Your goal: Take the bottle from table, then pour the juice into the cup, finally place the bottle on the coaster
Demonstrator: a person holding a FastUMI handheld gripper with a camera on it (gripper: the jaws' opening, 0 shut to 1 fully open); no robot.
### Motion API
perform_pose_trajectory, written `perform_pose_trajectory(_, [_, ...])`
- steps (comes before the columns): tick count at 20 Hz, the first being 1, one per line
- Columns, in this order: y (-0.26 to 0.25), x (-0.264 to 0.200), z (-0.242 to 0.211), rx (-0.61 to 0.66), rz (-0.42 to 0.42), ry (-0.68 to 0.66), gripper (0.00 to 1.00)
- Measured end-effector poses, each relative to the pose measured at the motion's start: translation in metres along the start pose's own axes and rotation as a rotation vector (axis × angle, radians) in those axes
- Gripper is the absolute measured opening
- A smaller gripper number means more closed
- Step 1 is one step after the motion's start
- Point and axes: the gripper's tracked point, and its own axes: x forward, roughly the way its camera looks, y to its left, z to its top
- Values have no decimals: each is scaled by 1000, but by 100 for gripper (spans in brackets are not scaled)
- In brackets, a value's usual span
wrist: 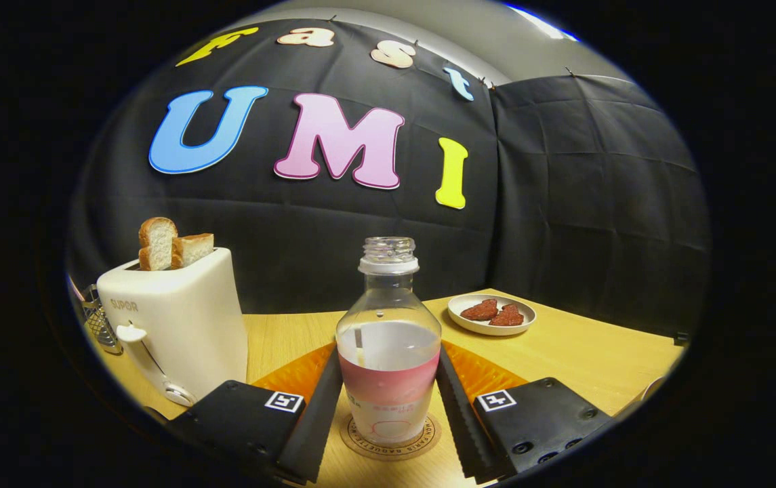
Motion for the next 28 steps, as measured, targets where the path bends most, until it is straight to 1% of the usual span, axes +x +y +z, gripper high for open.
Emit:
perform_pose_trajectory(6, [-5,3,-7,13,-19,25,79])
perform_pose_trajectory(9, [-2,-1,-4,-5,-8,15,98])
perform_pose_trajectory(13, [1,-10,-4,-8,-2,25,97])
perform_pose_trajectory(19, [-7,-42,17,-24,-8,14,97])
perform_pose_trajectory(23, [-14,-79,40,-12,23,-2,97])
perform_pose_trajectory(25, [-13,-100,51,-15,62,-14,97])
perform_pose_trajectory(28, [-17,-134,67,-59,116,-37,97])
